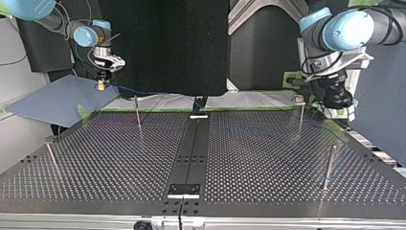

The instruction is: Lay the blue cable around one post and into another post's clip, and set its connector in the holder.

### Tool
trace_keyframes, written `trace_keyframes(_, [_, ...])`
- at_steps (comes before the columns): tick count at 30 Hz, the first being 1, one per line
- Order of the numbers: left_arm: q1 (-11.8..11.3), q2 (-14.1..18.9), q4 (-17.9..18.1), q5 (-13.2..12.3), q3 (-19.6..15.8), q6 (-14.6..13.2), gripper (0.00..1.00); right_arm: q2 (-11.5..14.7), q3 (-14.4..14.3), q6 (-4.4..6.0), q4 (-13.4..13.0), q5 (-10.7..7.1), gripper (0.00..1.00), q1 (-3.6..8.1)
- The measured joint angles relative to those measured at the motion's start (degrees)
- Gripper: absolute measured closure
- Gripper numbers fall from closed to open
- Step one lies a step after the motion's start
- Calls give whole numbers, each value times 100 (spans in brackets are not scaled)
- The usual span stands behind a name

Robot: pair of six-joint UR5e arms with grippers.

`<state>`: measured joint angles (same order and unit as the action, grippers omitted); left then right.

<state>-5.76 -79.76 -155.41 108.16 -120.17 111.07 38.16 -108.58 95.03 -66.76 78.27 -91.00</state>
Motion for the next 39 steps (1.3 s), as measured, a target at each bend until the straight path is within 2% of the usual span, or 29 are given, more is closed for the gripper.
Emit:
trace_keyframes(10, [8,490,-493,-200,487,-490,0,0,-1,8,4,-4,100,-13])
trace_keyframes(21, [5,959,-1046,-601,1041,-1044,0,-2,-1,18,12,-6,100,-19])
trace_keyframes(31, [69,814,-1519,-679,1513,-1517,0,0,-1,35,31,-10,100,-19])
trace_keyframes(39, [169,563,-1932,-526,1926,-1929,0,-1,-1,35,39,-12,100,-22])
